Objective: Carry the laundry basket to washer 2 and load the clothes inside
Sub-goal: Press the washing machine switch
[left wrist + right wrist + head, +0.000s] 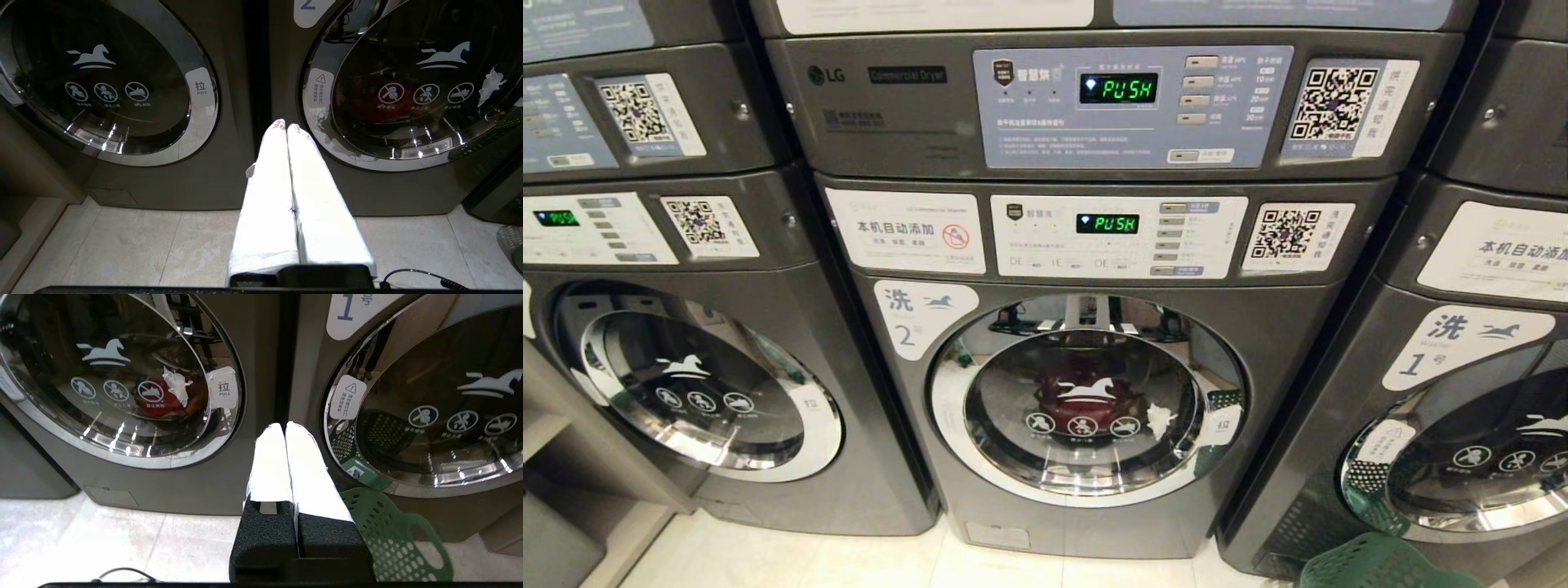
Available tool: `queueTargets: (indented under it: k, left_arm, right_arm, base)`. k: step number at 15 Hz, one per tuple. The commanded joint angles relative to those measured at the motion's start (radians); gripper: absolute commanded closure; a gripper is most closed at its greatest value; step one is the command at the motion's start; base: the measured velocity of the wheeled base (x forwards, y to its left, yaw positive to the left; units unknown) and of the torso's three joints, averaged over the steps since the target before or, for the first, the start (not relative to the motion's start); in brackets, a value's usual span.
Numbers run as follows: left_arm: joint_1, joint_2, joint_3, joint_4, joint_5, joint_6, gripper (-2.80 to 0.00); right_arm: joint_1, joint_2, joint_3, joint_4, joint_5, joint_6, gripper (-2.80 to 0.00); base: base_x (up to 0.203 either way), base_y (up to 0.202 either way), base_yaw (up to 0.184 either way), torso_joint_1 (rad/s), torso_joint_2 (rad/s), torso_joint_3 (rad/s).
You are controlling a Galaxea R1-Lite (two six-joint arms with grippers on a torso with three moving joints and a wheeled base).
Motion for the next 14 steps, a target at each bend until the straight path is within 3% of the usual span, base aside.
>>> queueTargets:
  k: [1, 3, 5, 7, 9, 14]
  left_arm:
    - [0.0, 0.0, -0.001, 0.001, 0.001, 0.001, 0.0]
    - [0.0, 0.0, -0.001, 0.002, -0.001, 0.0, 0.0]
    - [0.0, 0.0, -0.001, 0.002, -0.001, 0.001, 0.0]
    - [0.0, 0.0, -0.001, 0.002, -0.004, 0.014, 0.0]
    - [0.0, 0.0, 0.0, -0.001, -0.002, -0.001, 0.0]
    - [0.0, 0.0, -0.001, -0.001, 0.002, -0.035, 0.0]
  right_arm:
    - [0.001, 0.001, 0.0, 0.002, 0.007, -0.057, 0.0]
    - [0.001, 0.002, -0.042, -0.002, 0.09, -0.174, 0.0]
    - [0.001, 0.039, -0.21, 0.022, 0.262, -0.191, 0.0]
    - [-0.002, 0.185, -0.321, 0.046, 0.363, -0.198, 0.0]
    - [-0.003, 0.438, -0.419, 0.007, 0.406, -0.202, 0.0]
    - [0.018, 1.102, -0.665, -0.295, 0.451, -0.218, 0.0]
  base:
    - [0.0, 0.0, 0.0, 0.026, -0.06, -0.043]
    - [0.0, 0.0, 0.0, 0.009, -0.02, -0.012]
    - [0.0, 0.0, 0.0, 0.0, 0.0, 0.0]
    - [0.0, 0.0, 0.0, 0.0, 0.0, 0.0]
    - [0.0, 0.0, 0.0, 0.0, 0.0, 0.0]
    - [0.0, 0.0, 0.0, 0.0, 0.0, 0.0]
